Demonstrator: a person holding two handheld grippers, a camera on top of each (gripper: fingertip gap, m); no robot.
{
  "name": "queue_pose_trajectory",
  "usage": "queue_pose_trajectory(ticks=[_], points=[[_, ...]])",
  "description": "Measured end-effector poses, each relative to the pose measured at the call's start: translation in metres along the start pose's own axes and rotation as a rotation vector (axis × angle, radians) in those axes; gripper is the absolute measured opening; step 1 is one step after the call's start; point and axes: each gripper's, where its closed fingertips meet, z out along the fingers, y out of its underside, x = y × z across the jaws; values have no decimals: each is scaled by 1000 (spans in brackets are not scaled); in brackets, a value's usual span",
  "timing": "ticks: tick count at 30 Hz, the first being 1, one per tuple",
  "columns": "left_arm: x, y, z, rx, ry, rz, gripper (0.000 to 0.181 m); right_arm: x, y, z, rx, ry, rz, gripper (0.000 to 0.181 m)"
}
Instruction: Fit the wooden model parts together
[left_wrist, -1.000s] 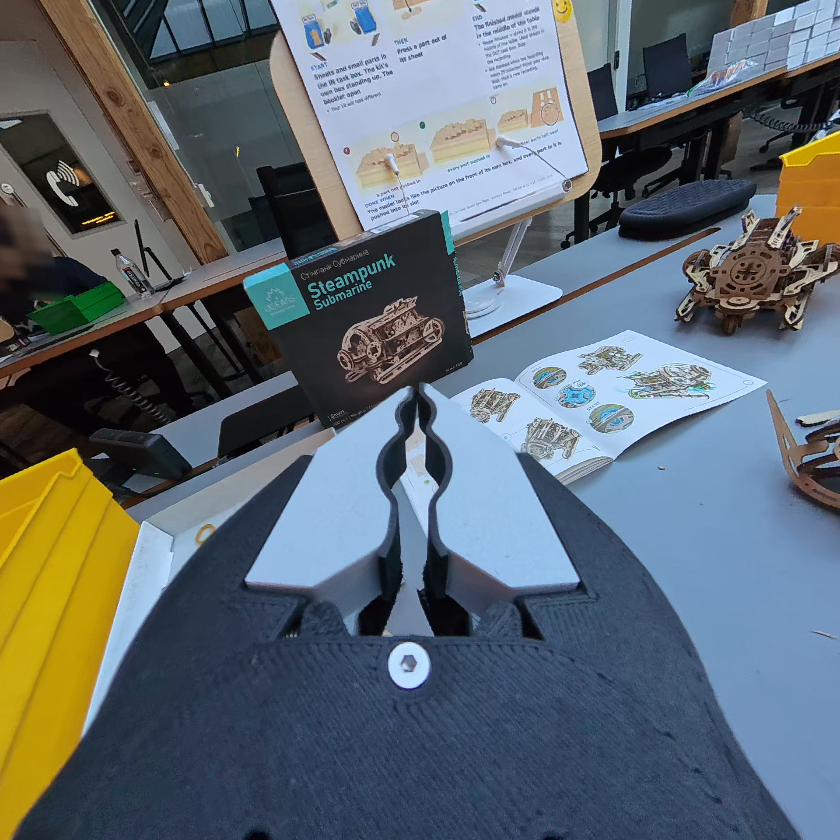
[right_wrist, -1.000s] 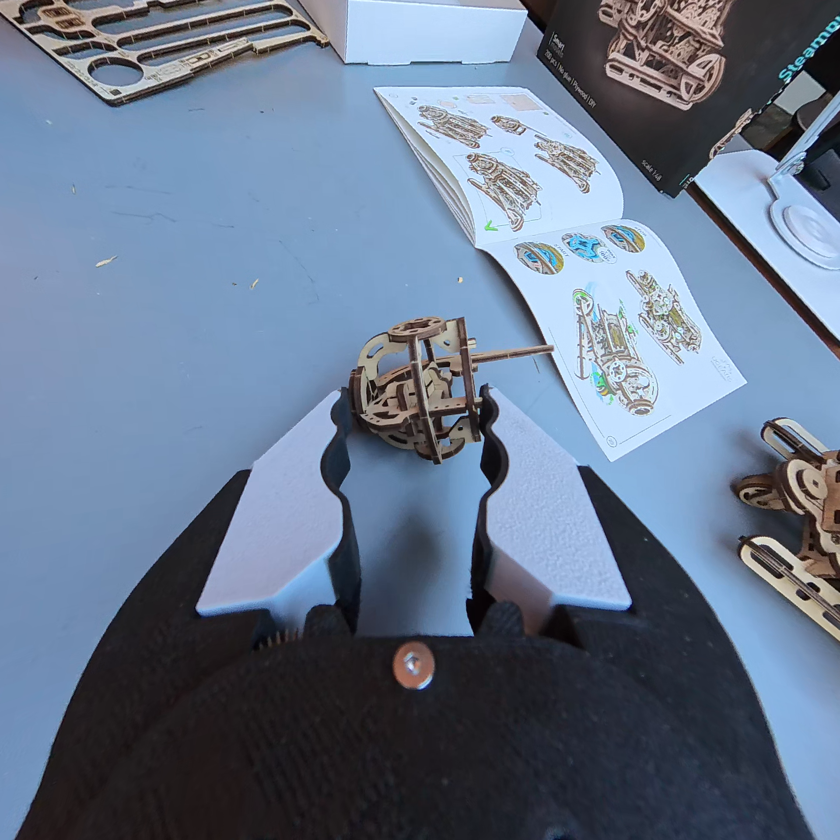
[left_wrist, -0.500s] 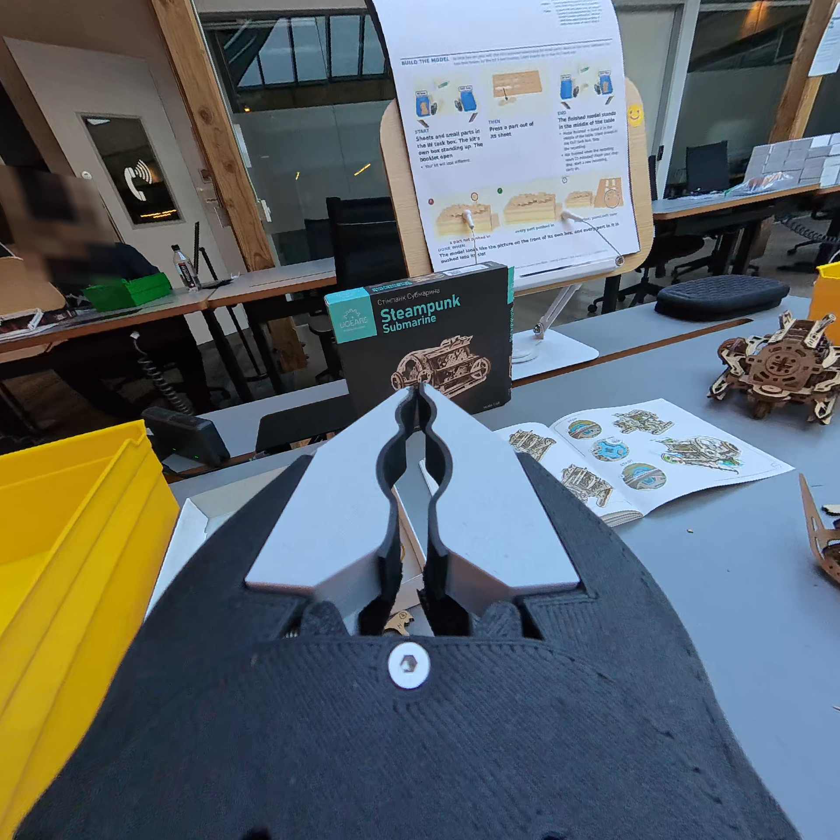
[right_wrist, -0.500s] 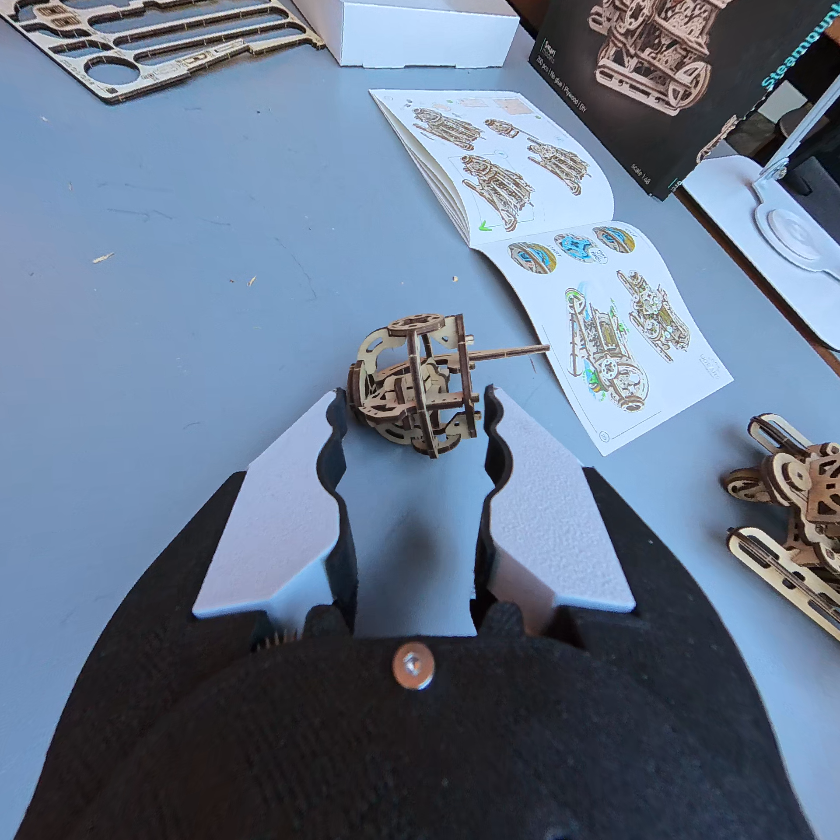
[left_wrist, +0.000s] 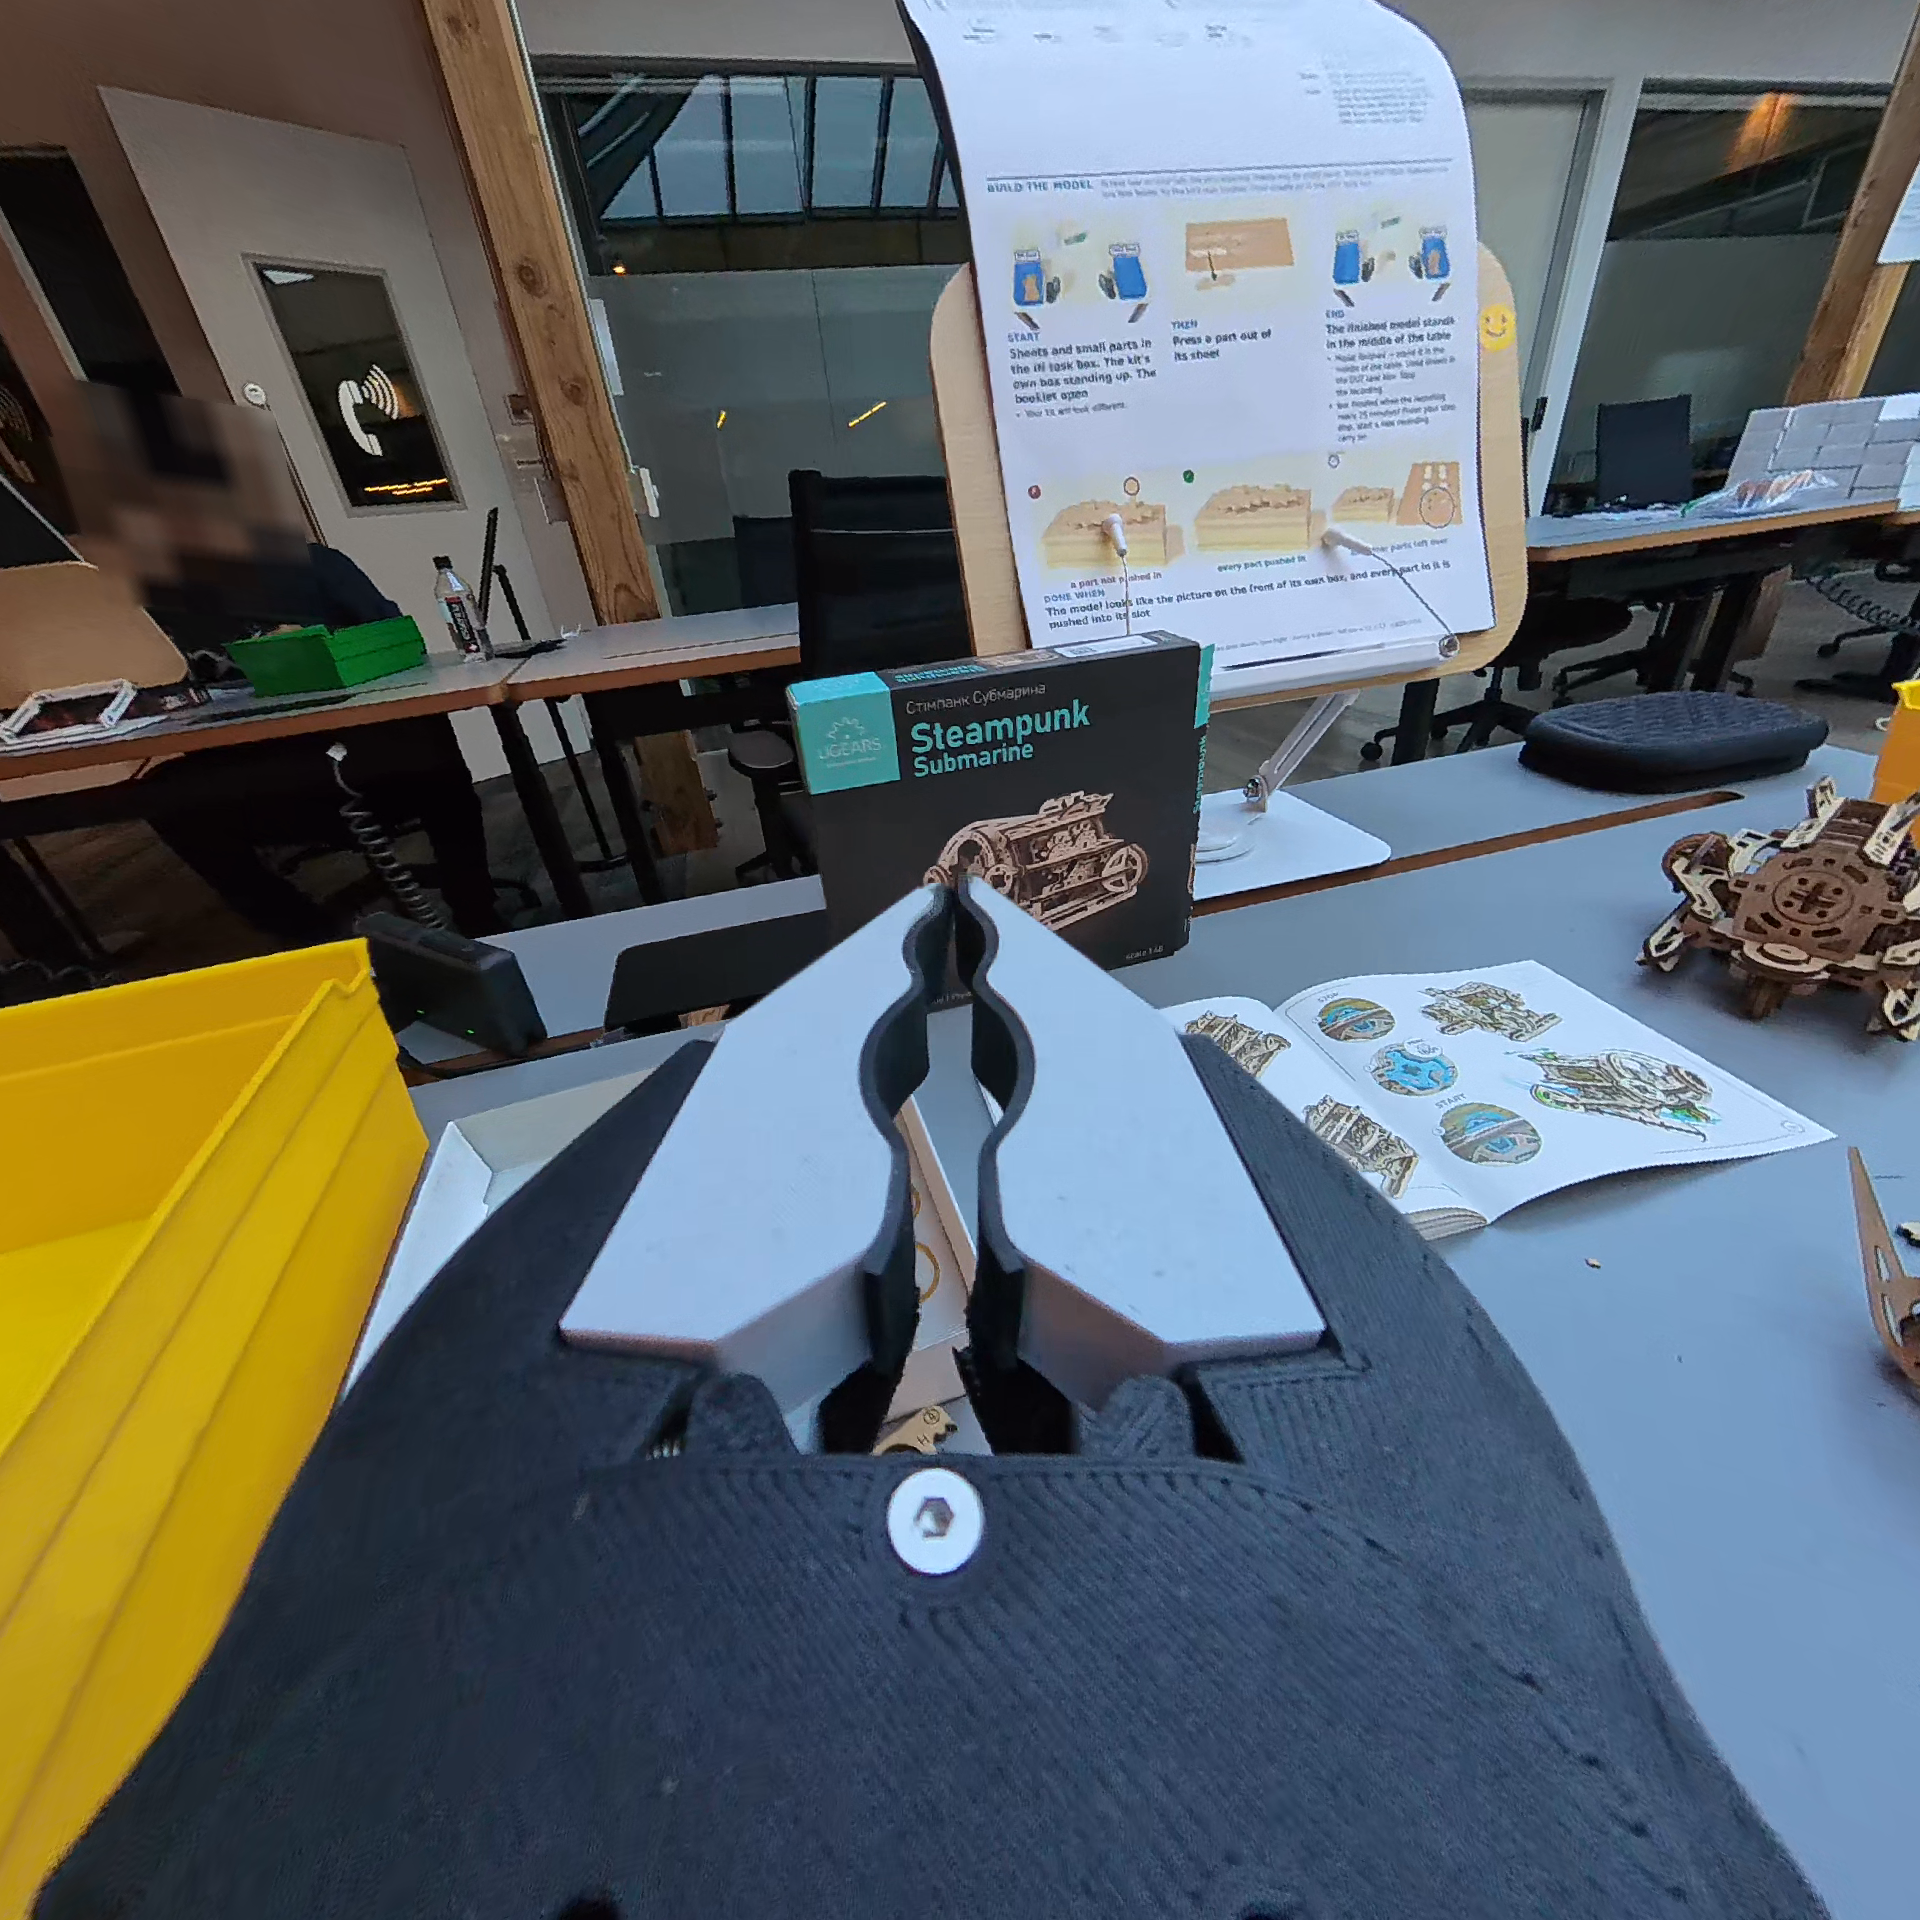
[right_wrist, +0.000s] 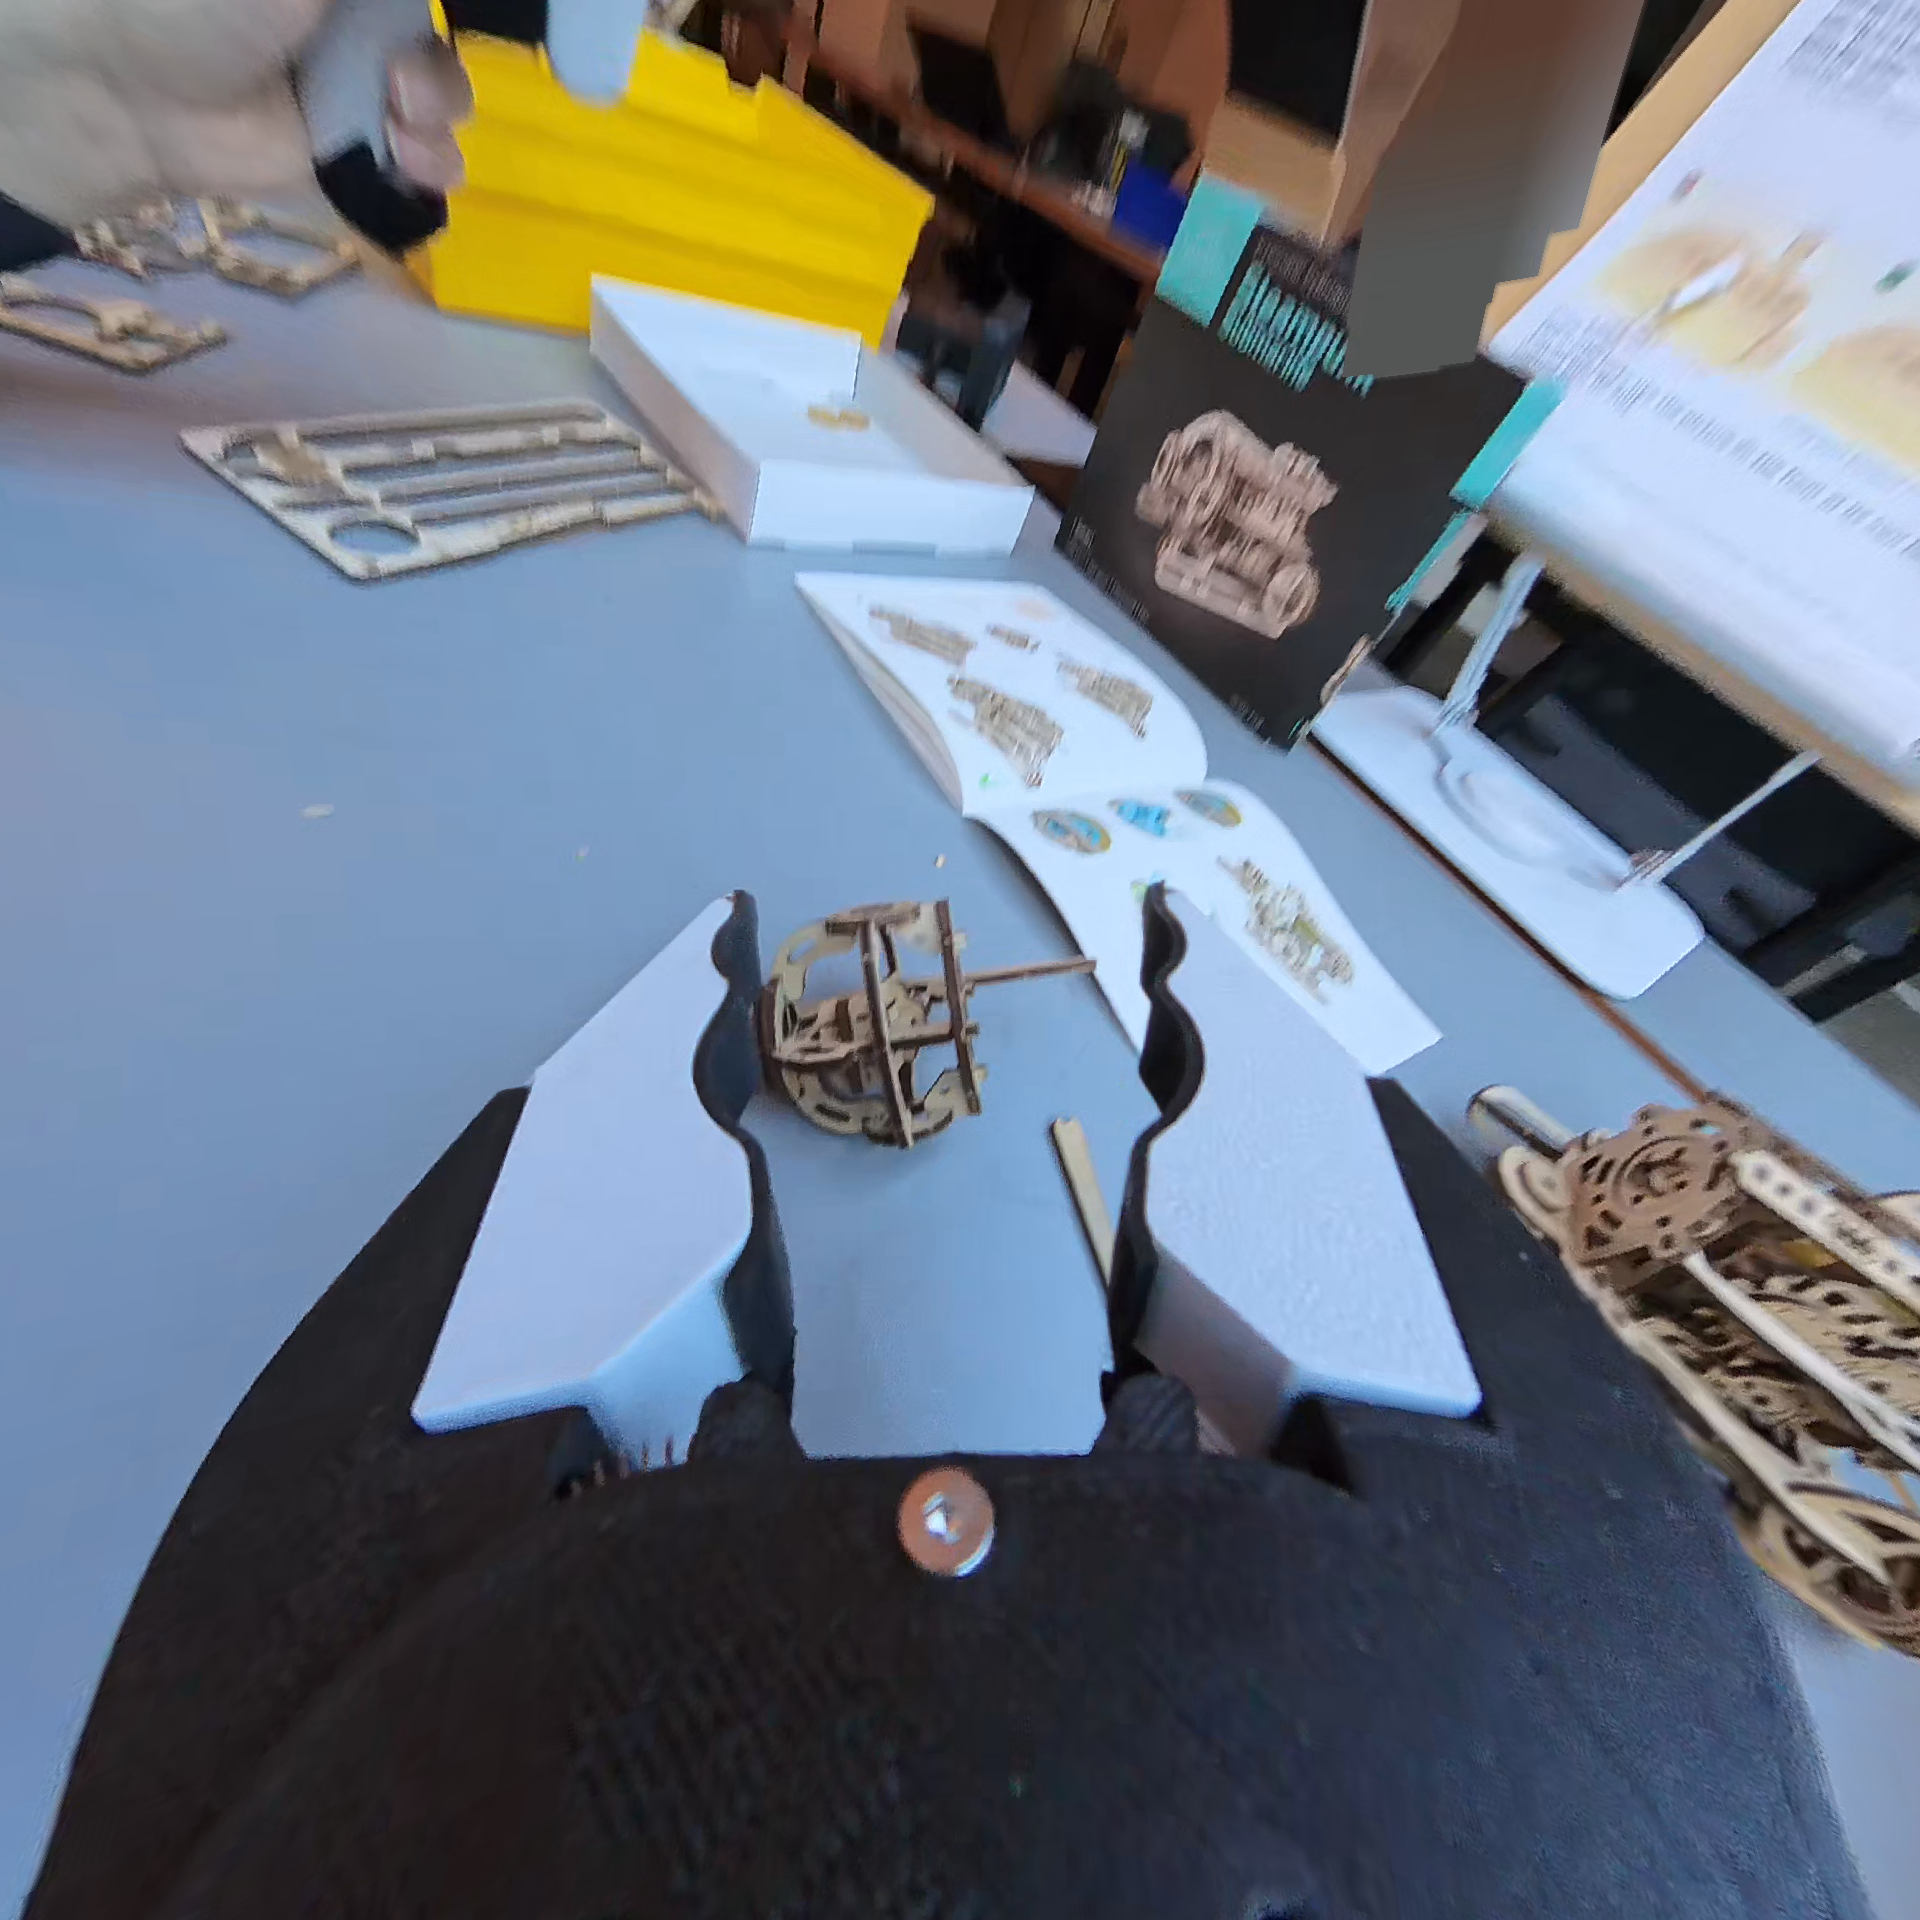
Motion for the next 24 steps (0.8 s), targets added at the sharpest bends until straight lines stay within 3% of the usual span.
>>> queue_pose_trajectory(ticks=[1,7,17,24], points=[[-1,-1,-1,4,-3,-5,0,2,-8,-4,45,17,-6,75],[-3,-4,-2,23,-3,-42,0,15,-33,-20,200,103,-22,84],[4,-2,-1,13,21,-63,0,6,-38,-22,224,84,-59,82],[9,-4,-2,21,50,-107,0,16,-37,-33,251,154,-47,64]])
